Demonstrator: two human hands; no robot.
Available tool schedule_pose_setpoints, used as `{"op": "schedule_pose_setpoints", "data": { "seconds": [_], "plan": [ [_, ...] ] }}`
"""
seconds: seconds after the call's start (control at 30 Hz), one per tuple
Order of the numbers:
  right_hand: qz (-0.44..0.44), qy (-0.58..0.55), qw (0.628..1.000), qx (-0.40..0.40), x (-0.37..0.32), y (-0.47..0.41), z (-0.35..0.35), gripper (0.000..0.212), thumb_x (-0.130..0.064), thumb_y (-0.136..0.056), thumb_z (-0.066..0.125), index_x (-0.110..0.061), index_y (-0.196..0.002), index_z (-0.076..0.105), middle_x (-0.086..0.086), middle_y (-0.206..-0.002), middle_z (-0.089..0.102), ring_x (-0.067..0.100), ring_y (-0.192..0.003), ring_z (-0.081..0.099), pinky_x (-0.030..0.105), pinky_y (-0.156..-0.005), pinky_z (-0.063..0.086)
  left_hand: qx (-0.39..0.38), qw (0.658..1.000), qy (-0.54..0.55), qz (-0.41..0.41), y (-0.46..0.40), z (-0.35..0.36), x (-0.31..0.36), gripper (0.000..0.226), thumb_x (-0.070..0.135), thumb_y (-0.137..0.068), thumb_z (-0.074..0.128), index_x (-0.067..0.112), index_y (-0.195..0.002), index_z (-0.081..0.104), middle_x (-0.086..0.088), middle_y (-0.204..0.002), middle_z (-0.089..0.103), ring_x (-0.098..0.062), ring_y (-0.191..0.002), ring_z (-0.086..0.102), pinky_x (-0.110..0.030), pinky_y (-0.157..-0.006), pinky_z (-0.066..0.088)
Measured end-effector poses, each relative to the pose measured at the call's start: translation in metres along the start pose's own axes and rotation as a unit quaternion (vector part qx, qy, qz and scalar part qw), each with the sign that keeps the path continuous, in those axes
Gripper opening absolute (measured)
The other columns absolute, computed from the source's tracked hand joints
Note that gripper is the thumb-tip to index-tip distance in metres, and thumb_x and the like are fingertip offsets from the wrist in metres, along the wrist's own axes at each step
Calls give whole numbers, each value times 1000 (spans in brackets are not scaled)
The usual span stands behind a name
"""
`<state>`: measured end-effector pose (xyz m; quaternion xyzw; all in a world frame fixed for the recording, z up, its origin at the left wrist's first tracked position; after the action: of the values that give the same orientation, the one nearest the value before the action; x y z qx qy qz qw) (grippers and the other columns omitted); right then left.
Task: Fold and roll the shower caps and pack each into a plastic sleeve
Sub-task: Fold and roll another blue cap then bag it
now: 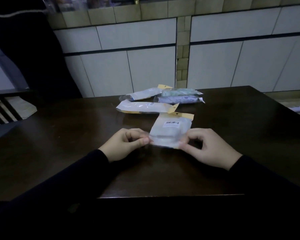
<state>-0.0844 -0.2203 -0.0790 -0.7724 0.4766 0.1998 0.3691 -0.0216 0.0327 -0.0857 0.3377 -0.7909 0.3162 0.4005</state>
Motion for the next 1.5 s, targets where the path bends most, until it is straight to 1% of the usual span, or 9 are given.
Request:
{"op": "schedule_pose_setpoints", "data": {
  "seconds": [0.13,0.43,0.67,0.87,1.03,1.17,1.27,1.33,1.5],
  "plan": [
    [46,35,998,13,-4,0,5,38,-57,-68,71,-20,-62,66,-9,-69,66,4,-62,58,17,-58,42,12,1000,-15,-6,-3,5,1,21,46,-83,66,27,-79,75,-14,-81,69,-22,-73,58,-34,-74,46],
    [200,99,975,10,1,-7,5,55,-55,-84,62,-4,-60,61,-8,-45,46,5,-52,51,28,-67,31,24,985,-93,-146,-13,13,17,34,35,-88,67,25,-55,67,17,-51,59,5,-46,47,-10,-54,36],
    [284,124,950,-26,-2,-16,0,46,-59,-79,65,-15,-67,65,-8,-56,55,12,-64,58,32,-71,44,78,975,-148,-147,-16,23,19,22,41,-82,73,21,-73,72,16,-59,64,7,-54,52,-10,-58,38],
    [343,240,907,-42,-2,-20,-6,76,-82,-68,54,-29,-123,53,-7,-116,59,14,-109,54,41,-97,39,145,952,-230,-139,-14,33,28,27,44,-75,77,29,-85,58,13,-85,57,-3,-76,55,-14,-61,37],
    [351,208,912,-50,-1,-24,-5,61,-75,-72,58,-31,-114,60,-6,-112,60,17,-113,51,42,-97,38,126,944,-306,-10,-15,44,39,15,15,-84,69,25,-94,68,13,-94,46,-6,-79,52,-18,-74,42],
    [350,98,931,-37,2,-22,-5,41,-61,-75,68,-24,-91,66,-7,-93,65,15,-97,59,43,-95,44,68,958,-266,-82,-19,54,48,20,15,-90,56,21,-97,74,9,-93,54,-3,-81,51,-14,-76,36],
    [309,-55,949,24,-7,-14,-5,29,-40,-81,71,-12,-78,63,-1,-73,60,14,-69,55,33,-68,45,71,970,-201,-119,-22,55,60,27,33,-93,55,17,-85,74,2,-88,67,-7,-78,58,-22,-69,44],
    [271,-124,951,82,-16,-9,-7,25,-32,-83,69,-11,-74,58,1,-68,55,17,-66,52,35,-65,42,75,982,-124,-124,-24,54,69,42,52,-90,54,17,-79,74,2,-78,71,-8,-68,60,-23,-66,46],
    [171,41,970,168,-43,-3,-10,24,-49,-83,59,-26,-79,60,-13,-70,60,5,-76,57,42,-89,40,90,986,22,-135,-31,49,91,52,57,-85,58,7,-84,73,-3,-72,71,-9,-57,60,-14,-48,40]
  ]
}}
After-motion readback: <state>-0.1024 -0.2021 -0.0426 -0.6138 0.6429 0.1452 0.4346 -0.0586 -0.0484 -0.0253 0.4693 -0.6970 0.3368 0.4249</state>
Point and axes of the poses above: each hand's wrist, its own y-axis away from the middle knuckle, its own z-axis out of the palm, x = y × z, the point moved 1 cm from there along -y, towards the middle knuckle
